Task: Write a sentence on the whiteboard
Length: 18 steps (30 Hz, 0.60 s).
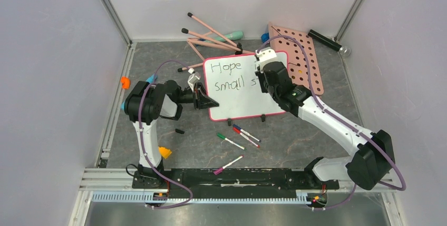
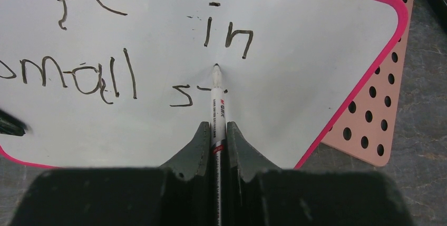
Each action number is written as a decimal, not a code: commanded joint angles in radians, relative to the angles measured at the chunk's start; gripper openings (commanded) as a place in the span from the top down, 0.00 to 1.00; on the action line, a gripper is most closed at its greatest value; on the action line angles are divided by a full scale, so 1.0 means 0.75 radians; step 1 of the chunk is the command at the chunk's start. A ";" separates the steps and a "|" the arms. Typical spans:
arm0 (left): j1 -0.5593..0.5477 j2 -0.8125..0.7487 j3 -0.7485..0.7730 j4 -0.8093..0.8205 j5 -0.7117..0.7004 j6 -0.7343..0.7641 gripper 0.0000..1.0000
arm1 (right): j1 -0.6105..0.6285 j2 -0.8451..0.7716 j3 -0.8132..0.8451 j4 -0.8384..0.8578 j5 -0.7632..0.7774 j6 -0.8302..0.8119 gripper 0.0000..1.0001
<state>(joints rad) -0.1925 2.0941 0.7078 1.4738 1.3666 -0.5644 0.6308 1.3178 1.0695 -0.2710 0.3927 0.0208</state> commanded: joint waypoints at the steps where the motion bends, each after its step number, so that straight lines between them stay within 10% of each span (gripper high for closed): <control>1: -0.013 0.018 0.008 0.111 0.074 0.118 0.84 | -0.004 -0.018 -0.008 0.043 -0.010 -0.015 1.00; 18: -0.014 0.017 0.006 0.111 0.074 0.120 0.84 | -0.005 -0.125 -0.176 0.025 -0.071 0.022 1.00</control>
<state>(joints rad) -0.1921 2.0941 0.7078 1.4719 1.3659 -0.5652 0.6308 1.2537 0.9379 -0.2573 0.3294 0.0303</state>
